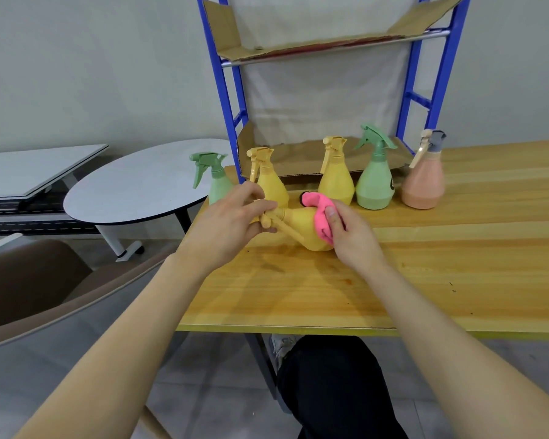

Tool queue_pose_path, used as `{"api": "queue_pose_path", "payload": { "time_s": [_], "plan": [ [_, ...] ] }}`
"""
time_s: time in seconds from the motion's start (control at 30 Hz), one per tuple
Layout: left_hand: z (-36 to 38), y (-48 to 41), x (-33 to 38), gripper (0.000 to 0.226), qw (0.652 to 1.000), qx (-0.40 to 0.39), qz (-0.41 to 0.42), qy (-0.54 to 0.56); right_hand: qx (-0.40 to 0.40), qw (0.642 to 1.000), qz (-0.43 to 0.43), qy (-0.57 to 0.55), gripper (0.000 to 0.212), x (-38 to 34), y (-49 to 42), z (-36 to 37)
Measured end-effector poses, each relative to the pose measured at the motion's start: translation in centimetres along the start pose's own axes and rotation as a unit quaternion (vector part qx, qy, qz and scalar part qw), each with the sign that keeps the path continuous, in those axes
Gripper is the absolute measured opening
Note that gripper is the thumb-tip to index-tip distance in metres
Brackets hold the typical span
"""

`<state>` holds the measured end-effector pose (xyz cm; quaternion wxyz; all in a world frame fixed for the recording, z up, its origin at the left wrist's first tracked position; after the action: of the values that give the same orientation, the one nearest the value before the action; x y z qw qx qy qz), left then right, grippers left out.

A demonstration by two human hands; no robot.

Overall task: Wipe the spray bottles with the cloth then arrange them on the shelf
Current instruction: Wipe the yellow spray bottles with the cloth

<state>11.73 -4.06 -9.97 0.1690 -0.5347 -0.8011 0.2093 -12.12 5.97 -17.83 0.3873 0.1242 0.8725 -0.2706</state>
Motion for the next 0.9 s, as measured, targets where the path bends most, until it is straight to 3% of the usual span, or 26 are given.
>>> {"api": "queue_pose_path", "payload": {
  "time_s": [0.1,0.17,0.3,0.43,0.6,0.67,0.8,0.9],
  "plan": [
    [0.6,0.1,0.4,0.054,0.987,-0.008,-0.102,0.12,0.017,0.998,-0.025,0.061,0.044,-0.2,0.7,0.2],
    [1.3,0.4,0.8,0.062,0.97,-0.008,-0.173,0.171,-0.001,0.984,-0.075,0.16,0.047,-1.7,1.0,0.7],
    [2.4,0.8,1.3,0.059,0.954,0.009,-0.217,0.208,0.004,0.934,-0.199,0.295,0.042,-3.4,1.9,2.3],
    [3.0,0.8,1.1,0.037,0.945,0.001,-0.247,0.213,0.012,0.94,-0.166,0.297,0.046,-1.8,1.5,1.9],
    [2.8,0.3,2.0,0.046,0.921,-0.006,-0.29,0.259,0.028,0.991,-0.003,0.133,0.048,-0.6,0.5,0.3],
    [2.6,-0.1,2.9,0.046,0.905,-0.001,-0.313,0.289,0.037,0.987,-0.025,0.158,0.045,-1.5,0.7,-0.1],
    [2.2,-1.0,3.8,0.045,0.885,-0.002,-0.341,0.317,0.019,0.952,-0.184,0.245,0.044,-2.8,2.5,0.9],
    [1.9,-0.9,3.7,0.052,0.85,-0.014,-0.38,0.364,0.018,0.973,-0.114,0.197,0.049,-1.0,2.2,0.4]
  ]
}}
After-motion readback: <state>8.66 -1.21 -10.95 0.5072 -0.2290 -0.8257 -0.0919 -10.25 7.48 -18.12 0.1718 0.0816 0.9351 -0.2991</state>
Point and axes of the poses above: each hand's wrist, its own y-axis away from the middle knuckle, its own z-axis out of the palm, x = y × z, the point moved 1 cm from there along -y, towards the middle knuckle, and after that the axes turned 6 degrees about y, right-handed, at the moved point
